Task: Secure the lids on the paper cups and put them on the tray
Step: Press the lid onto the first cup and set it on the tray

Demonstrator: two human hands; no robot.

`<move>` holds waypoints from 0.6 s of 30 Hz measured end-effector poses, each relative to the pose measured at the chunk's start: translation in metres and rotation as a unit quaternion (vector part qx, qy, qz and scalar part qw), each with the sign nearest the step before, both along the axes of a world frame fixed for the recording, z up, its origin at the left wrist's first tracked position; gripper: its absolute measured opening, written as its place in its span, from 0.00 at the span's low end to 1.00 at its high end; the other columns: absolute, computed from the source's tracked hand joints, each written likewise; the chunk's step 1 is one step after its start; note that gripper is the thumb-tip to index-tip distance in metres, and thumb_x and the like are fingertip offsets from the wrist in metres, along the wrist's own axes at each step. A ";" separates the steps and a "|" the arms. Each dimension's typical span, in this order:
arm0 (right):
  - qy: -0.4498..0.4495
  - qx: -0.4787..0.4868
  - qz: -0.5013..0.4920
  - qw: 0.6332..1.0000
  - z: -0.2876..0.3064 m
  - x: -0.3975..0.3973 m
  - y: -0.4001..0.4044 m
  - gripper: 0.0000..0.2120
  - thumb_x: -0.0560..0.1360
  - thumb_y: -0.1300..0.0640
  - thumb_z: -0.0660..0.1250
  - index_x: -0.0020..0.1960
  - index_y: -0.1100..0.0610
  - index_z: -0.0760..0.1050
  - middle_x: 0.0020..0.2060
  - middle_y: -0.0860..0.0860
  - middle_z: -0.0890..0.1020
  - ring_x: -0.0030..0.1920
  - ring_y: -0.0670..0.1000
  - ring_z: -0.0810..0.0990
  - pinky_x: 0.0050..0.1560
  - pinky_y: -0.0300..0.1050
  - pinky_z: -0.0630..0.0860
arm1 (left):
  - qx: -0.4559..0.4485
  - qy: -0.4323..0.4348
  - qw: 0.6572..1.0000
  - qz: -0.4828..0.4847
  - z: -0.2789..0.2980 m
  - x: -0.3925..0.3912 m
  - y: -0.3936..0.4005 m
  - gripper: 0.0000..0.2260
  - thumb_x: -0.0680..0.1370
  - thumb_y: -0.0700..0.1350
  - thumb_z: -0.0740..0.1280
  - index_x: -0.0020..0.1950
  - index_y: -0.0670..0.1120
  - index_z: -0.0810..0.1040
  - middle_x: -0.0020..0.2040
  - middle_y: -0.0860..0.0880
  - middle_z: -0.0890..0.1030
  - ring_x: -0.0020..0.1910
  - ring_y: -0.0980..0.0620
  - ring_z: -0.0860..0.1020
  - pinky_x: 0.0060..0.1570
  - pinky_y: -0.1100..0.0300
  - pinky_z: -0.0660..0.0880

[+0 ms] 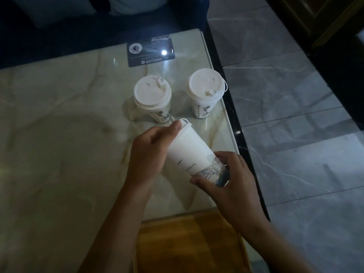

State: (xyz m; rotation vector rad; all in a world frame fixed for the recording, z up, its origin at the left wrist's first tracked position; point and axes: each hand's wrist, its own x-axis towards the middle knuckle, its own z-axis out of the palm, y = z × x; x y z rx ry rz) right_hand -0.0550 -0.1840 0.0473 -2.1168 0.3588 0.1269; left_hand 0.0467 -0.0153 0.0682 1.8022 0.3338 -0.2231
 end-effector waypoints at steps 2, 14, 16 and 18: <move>-0.015 -0.016 -0.005 1.000 -0.002 -0.001 0.004 0.37 0.63 0.32 0.76 0.67 0.47 0.73 0.56 0.42 0.74 0.53 0.47 0.78 0.46 0.55 0.85 | -0.006 -0.003 1.000 0.015 0.000 0.000 -0.003 0.17 0.65 0.68 0.71 0.41 0.56 0.86 0.34 0.60 0.84 0.33 0.67 0.78 0.36 0.68 0.72; -0.024 0.085 -0.057 0.994 0.011 0.009 0.013 0.47 0.58 0.31 0.80 0.72 0.44 0.68 0.60 0.45 0.74 0.58 0.46 0.81 0.51 0.47 0.85 | -0.179 0.028 0.981 0.066 0.003 0.005 0.002 0.19 0.68 0.55 0.73 0.53 0.48 0.88 0.55 0.42 0.87 0.53 0.48 0.81 0.53 0.48 0.71; 0.050 0.226 -0.098 0.968 0.013 0.012 0.010 0.45 0.62 0.28 0.78 0.72 0.45 0.69 0.60 0.45 0.80 0.53 0.47 0.87 0.47 0.44 0.86 | -0.208 0.025 0.976 0.053 0.003 0.006 0.005 0.21 0.70 0.53 0.72 0.57 0.43 0.87 0.59 0.37 0.85 0.57 0.44 0.80 0.56 0.46 0.71; 0.112 0.314 -0.116 0.936 0.016 0.014 0.005 0.33 0.72 0.29 0.69 0.69 0.48 0.73 0.52 0.50 0.87 0.45 0.50 0.89 0.43 0.45 0.86 | -0.228 0.030 0.972 0.041 0.002 0.004 0.007 0.19 0.73 0.49 0.71 0.59 0.41 0.85 0.60 0.38 0.84 0.59 0.42 0.80 0.58 0.46 0.71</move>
